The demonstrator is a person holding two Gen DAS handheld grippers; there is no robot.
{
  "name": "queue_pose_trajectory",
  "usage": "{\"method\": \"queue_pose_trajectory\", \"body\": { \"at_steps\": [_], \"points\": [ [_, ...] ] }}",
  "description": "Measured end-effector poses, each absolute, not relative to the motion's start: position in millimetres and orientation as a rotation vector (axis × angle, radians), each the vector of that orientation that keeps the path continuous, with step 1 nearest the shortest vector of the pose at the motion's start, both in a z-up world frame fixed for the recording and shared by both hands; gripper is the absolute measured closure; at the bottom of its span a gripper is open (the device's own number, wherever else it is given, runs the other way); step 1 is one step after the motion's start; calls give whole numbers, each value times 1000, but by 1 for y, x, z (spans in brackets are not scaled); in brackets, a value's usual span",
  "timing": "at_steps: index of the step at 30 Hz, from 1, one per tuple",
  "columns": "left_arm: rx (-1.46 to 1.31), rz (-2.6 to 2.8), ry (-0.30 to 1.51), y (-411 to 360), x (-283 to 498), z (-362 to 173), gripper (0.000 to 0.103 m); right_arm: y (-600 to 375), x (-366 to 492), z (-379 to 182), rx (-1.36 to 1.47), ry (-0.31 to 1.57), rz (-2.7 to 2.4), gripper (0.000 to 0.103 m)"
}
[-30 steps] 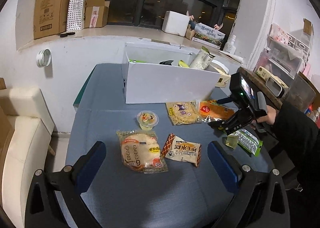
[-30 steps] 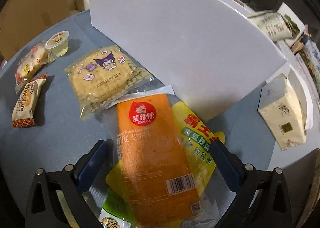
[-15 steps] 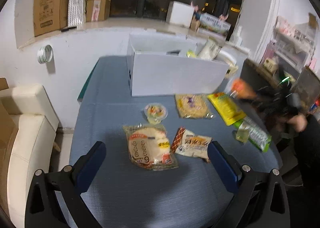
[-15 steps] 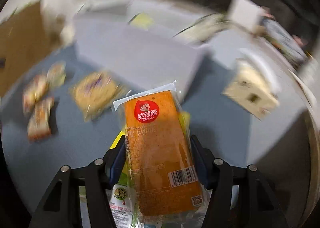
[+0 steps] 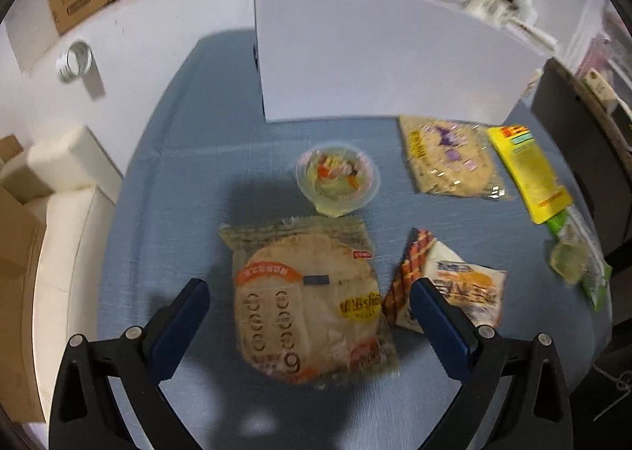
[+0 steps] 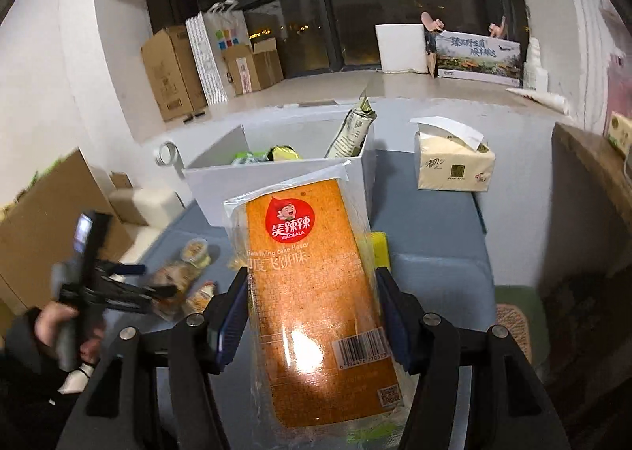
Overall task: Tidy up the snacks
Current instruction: 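Grasp the orange spicy strip pack with the right tool while the left tool grasps a round bread bag, then carry both held packs over the white box and release them inside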
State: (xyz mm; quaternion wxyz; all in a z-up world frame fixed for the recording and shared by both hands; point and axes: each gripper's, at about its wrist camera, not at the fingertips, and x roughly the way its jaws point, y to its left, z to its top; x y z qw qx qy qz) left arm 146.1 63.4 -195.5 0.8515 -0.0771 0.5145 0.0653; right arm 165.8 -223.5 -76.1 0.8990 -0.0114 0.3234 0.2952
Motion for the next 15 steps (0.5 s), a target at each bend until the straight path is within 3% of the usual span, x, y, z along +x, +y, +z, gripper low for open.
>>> {"method": "queue_pose_trajectory", "body": {
  "at_steps": [4, 6, 15],
  "points": [
    [-182, 112, 1076, 66, 145, -201, 3, -220, 162, -78, -38, 665, 607, 38],
    [-159, 146, 1059, 69, 142, -198, 25, -219, 161, -80, -25, 671, 617, 38],
    [-307, 53, 959, 99, 108, -170, 25, -212, 159, -89, -12, 699, 637, 38]
  ]
}}
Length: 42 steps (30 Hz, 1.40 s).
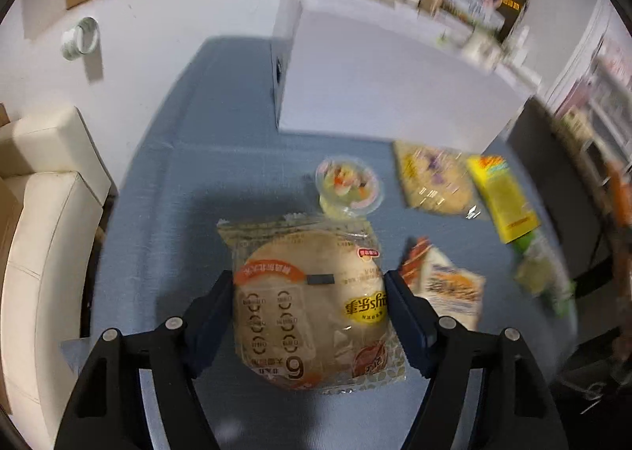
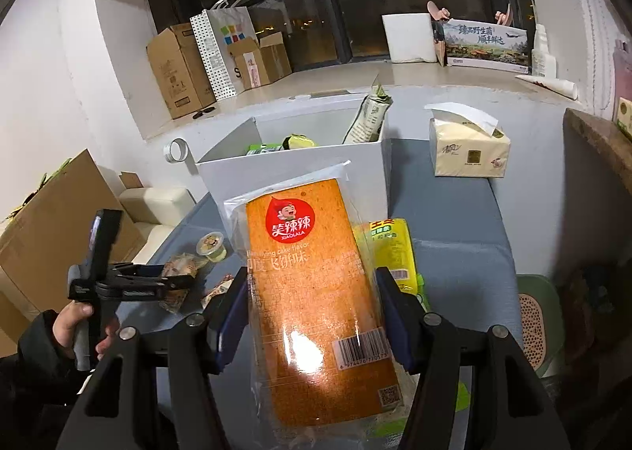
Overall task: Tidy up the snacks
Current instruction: 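Carry both held packs over the white box and release them inside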
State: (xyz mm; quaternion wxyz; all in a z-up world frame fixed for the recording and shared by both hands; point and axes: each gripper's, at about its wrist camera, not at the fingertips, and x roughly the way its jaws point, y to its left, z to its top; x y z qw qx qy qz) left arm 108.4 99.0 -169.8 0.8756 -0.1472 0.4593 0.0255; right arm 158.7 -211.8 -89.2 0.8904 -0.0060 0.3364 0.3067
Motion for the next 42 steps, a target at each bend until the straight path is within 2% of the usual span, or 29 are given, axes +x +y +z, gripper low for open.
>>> {"method": "queue_pose_trajectory", "body": {
  "at_steps": [8, 13, 17, 25, 26, 27, 28, 31, 32, 42],
  "points": [
    [-251, 15, 736, 91, 93, -75, 25, -202, 164, -83, 7, 695, 666, 38],
    [-179, -25, 657, 81, 141, -23, 25, -183, 182, -59, -1, 649, 654, 37],
    [-115, -3, 648, 83, 205, -3, 25, -163, 225, -27, 22, 610, 644, 37],
    [-73, 10, 693, 96, 302, -5, 24, -100, 341, -5, -22, 620, 571, 34],
    [-36, 34, 694, 96, 310, -9, 16, -95, 350, -6, -23, 634, 565, 27],
    [-10, 50, 708, 97, 316, -15, 0, -89, 363, -8, -20, 663, 564, 21],
    [-14, 42, 722, 99, 322, -20, 0, -83, 376, -11, -20, 694, 566, 9],
    [-47, 28, 754, 108, 322, -35, 0, -70, 394, -17, -90, 706, 454, 5],
    [-47, 29, 754, 110, 320, -39, 0, -70, 394, -18, -108, 688, 421, 0],
    [-129, -2, 760, 121, 294, -45, 0, -97, 382, -24, -4, 689, 472, 0]
  ]
}}
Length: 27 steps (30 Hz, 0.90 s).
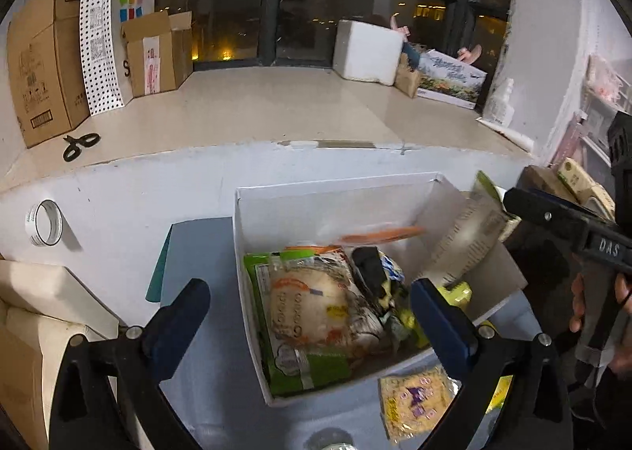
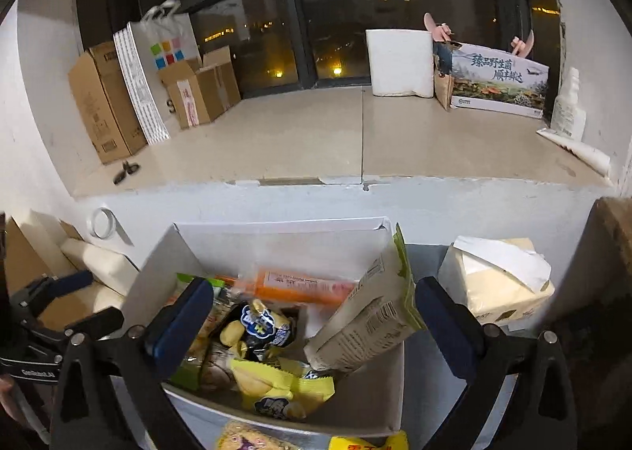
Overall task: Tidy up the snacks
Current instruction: 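Carry both held packs over the white box and release them inside, then grasp the jelly cup with the right tool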
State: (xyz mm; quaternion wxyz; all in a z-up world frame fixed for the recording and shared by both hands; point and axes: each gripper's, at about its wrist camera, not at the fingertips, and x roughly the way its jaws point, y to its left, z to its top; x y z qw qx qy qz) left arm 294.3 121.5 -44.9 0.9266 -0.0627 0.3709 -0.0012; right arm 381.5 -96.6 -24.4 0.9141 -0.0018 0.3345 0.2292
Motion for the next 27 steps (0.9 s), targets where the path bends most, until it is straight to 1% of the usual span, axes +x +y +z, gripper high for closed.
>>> {"method": "queue_pose_trajectory", "body": {
  "at_steps": [3, 8, 12, 15, 19, 24, 27],
  "points": [
    [-125, -46, 726, 114, 267, -32, 0, -107, 371, -16, 35, 682, 501, 0],
    [-83, -122, 667, 92, 202, -17, 0, -145, 319, -4, 96, 603, 584, 0],
    [-57, -106, 647, 77, 152, -25, 0, -181, 269, -11, 143, 590, 654, 0],
    [-105, -116, 666, 71, 122, -41, 0, -202, 234, -24, 142, 601, 651, 0],
    [-146, -74, 704, 61, 99, -66, 0, -227, 186, -58, 77, 621, 595, 0],
    [-168, -91, 779, 50, 87, -97, 0, -230, 159, -106, 41, 743, 630, 0],
    [-161, -89, 794, 48, 85, -105, 0, -219, 154, -133, -57, 808, 638, 0]
  ]
}}
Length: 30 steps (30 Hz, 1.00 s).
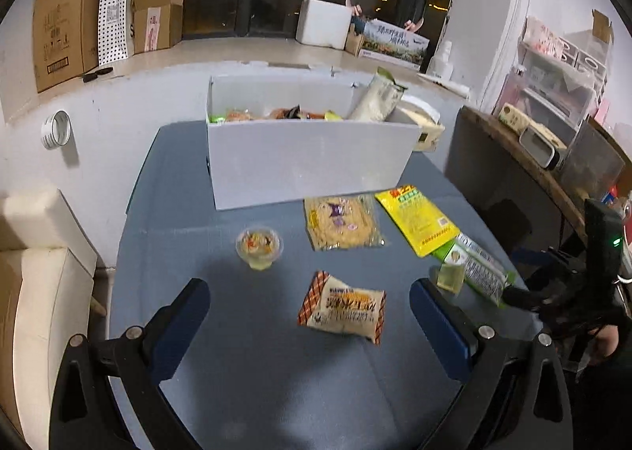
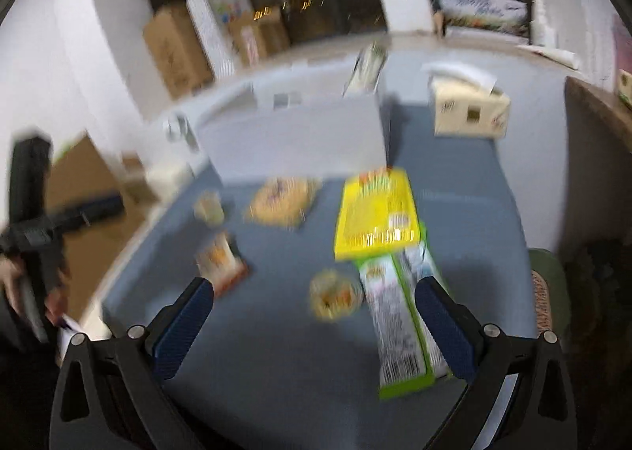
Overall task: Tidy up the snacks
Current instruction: 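Grasp the jelly cup with the right tool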
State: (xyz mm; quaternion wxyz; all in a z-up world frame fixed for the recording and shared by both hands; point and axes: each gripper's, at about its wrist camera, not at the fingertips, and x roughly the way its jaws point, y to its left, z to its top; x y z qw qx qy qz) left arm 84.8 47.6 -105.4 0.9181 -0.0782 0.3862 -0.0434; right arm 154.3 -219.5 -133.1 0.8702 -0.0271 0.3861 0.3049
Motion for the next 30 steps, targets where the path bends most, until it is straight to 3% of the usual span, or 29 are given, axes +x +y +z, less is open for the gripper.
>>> {"method": "queue_pose_trajectory", "body": {
  "at_steps": [5, 12, 14, 15, 17, 21, 30],
  "points": [
    [-179, -87, 808, 53, 85, -110, 0, -202, 160, -161, -223, 826, 620, 0],
    [-179, -61, 823, 57, 87, -115, 0, -189, 194, -181, -252, 856, 668, 2],
    [-188, -64, 830, 59, 88, -118, 0, -187, 197, -186, -280, 867, 663, 28],
    [-193, -63, 835, 59, 89, -120, 0, -185, 196, -188, -314, 855, 645, 32],
    [-198, -54, 849, 61, 91, -123, 0, -186, 191, -185, -334, 836, 648, 56],
    [-209, -55, 860, 63, 93, -128, 0, -186, 179, -179, -354, 815, 660, 56],
    [-148, -61, 909, 64, 131, -145, 0, -209, 164, -140, -124, 755, 682, 56]
  ]
}}
